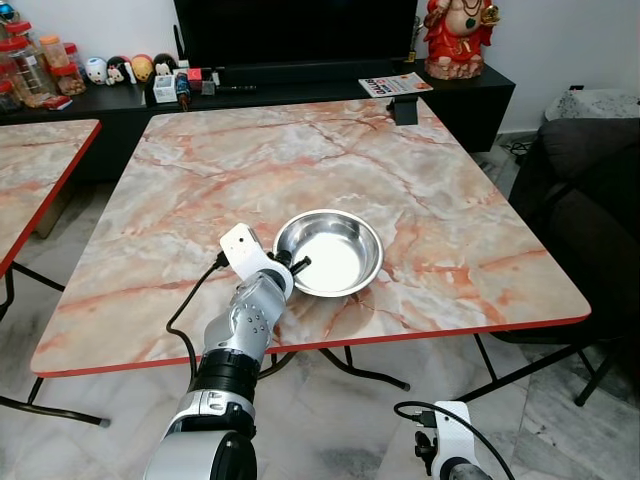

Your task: Setting the table

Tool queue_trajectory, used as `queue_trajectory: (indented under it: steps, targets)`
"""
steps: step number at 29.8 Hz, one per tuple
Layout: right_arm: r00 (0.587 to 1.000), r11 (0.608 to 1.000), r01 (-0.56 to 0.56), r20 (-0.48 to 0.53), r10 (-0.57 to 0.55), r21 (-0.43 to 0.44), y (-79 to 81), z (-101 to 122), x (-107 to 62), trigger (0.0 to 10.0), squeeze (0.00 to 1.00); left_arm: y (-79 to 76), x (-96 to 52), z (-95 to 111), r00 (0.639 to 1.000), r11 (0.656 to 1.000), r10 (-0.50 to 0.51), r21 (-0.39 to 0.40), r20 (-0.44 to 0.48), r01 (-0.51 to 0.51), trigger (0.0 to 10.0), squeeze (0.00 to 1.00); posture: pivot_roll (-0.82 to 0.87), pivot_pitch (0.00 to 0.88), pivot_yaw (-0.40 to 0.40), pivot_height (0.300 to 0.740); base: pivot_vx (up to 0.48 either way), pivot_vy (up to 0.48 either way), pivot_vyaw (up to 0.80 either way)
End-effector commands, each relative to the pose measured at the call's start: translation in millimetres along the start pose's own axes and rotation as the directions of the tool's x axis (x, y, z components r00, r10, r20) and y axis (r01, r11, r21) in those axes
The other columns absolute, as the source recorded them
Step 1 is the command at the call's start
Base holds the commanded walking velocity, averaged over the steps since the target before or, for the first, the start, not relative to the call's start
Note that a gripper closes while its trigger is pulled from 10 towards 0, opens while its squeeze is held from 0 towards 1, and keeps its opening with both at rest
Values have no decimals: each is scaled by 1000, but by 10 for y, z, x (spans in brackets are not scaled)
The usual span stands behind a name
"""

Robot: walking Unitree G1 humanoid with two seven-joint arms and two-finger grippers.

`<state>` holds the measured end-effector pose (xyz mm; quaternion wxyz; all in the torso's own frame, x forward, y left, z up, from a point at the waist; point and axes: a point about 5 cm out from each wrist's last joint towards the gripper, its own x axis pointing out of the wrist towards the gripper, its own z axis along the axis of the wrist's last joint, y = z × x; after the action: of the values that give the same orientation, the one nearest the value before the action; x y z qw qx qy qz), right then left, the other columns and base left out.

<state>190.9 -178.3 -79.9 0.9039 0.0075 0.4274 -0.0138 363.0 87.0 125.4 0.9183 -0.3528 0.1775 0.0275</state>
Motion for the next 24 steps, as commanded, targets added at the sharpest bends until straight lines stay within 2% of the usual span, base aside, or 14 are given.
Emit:
queue_trajectory:
  steps: [1, 3, 4, 5, 6, 7, 8, 12, 14, 20, 24]
  targets:
    - [1000, 1000, 7, 1, -7, 10, -3, 14, 4, 10000, 0, -410, -15, -118, 996, 996, -85, -38, -31, 84, 10000, 0, -58, 0, 28, 732, 0, 0, 0]
    - [1000, 1000, 6, 1, -6, 9, -2, 15, 4, 10000, 0, -390, -10, -135, 997, 997, -70, -30, -40, 69, 10000, 0, -60, 0, 28, 732, 0, 0, 0]
    - [1000, 1000, 6, 1, -6, 9, -2, 15, 4, 10000, 0, -386, -8, -141, 997, 997, -69, -28, -44, 68, 10000, 106, -61, 0, 28, 732, 0, 0, 0]
    - [1000, 1000, 7, 1, -7, 9, -3, 15, 4, 10000, 0, -384, -7, -145, 997, 997, -68, -26, -47, 67, 10000, 106, -61, 0, 28, 732, 0, 0, 0]
    - [1000, 1000, 7, 1, -7, 10, -3, 15, 4, 10000, 0, -381, -4, -151, 996, 998, -67, -24, -51, 66, 10000, 322, -62, 0, 29, 732, 0, 0, 0]
    - [1000, 1000, 7, 1, -7, 10, -3, 15, 4, 10000, 0, -380, -4, -153, 996, 998, -67, -24, -51, 66, 10000, 322, -62, 0, 29, 732, 0, 0, 0]
    - [1000, 1000, 8, 1, -8, 10, -4, 15, 4, 10000, 0, -379, -3, -157, 996, 998, -66, -24, -53, 65, 10000, 404, -62, 0, 29, 732, 0, 0, 0]
    - [1000, 1000, 10, 0, -10, 11, -6, 14, 4, 10000, 0, -369, -2, -167, 996, 998, -62, -18, -59, 61, 10000, 420, -62, 0, 30, 732, 0, 0, 0]
    - [1000, 1000, 10, 0, -10, 11, -6, 13, 4, 10000, 0, -363, 0, -173, 996, 998, -59, -17, -61, 58, 10000, 518, -62, 0, 29, 732, 0, 0, 0]
    - [1000, 1000, 9, -1, -9, 10, -2, 12, 4, 10000, 0, -344, -2, -174, 997, 999, -49, -13, -65, 48, 10000, 502, -60, 0, 29, 732, 0, 0, 0]
    - [1000, 1000, 9, -1, -9, 10, -1, 15, 5, 10000, 0, -338, -3, -173, 997, 999, -48, -10, -68, 47, 10000, 541, -59, 0, 29, 732, 0, 0, 0]
